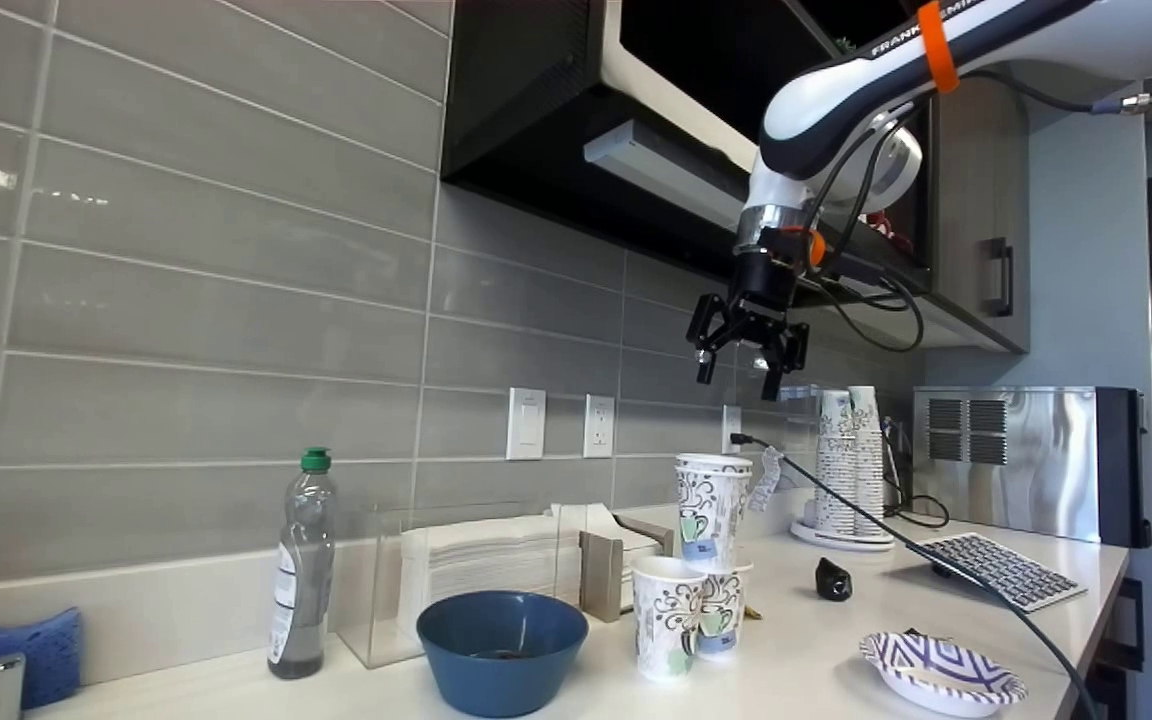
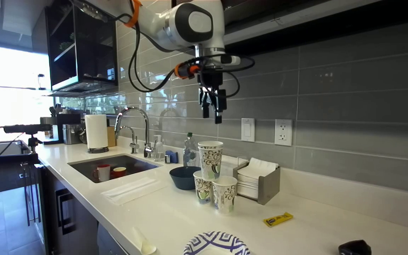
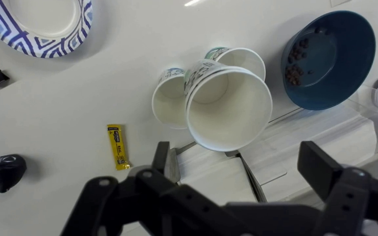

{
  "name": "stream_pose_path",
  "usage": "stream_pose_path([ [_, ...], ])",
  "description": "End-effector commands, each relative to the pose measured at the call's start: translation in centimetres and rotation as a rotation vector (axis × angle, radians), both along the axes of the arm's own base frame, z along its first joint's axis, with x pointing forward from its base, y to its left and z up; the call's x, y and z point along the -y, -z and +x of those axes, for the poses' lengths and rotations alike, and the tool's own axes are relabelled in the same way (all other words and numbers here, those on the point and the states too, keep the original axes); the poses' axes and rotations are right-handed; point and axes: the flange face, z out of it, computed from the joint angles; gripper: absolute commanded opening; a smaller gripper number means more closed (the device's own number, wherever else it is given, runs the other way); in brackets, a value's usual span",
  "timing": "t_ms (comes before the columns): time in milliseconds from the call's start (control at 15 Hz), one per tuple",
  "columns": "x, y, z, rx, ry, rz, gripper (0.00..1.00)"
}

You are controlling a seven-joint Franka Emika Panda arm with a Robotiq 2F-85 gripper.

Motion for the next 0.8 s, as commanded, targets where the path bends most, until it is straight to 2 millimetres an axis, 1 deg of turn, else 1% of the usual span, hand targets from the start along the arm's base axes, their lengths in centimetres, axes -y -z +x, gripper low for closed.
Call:
stream_pose_path([
  [0,-0.1,1.0,0.1,0.025,-0.010,0.019,1.00],
  [200,0.2,1.8,-0.2,0.035,0.002,0.020,1.00],
  [600,0.1,2.9,-0.8,0.056,-0.041,-0.003,1.00],
  [667,0.2,2.9,0.2,0.030,-0.018,-0.011,1.00],
  [733,0.2,3.0,0.1,0.029,-0.021,-0.012,1.00],
])
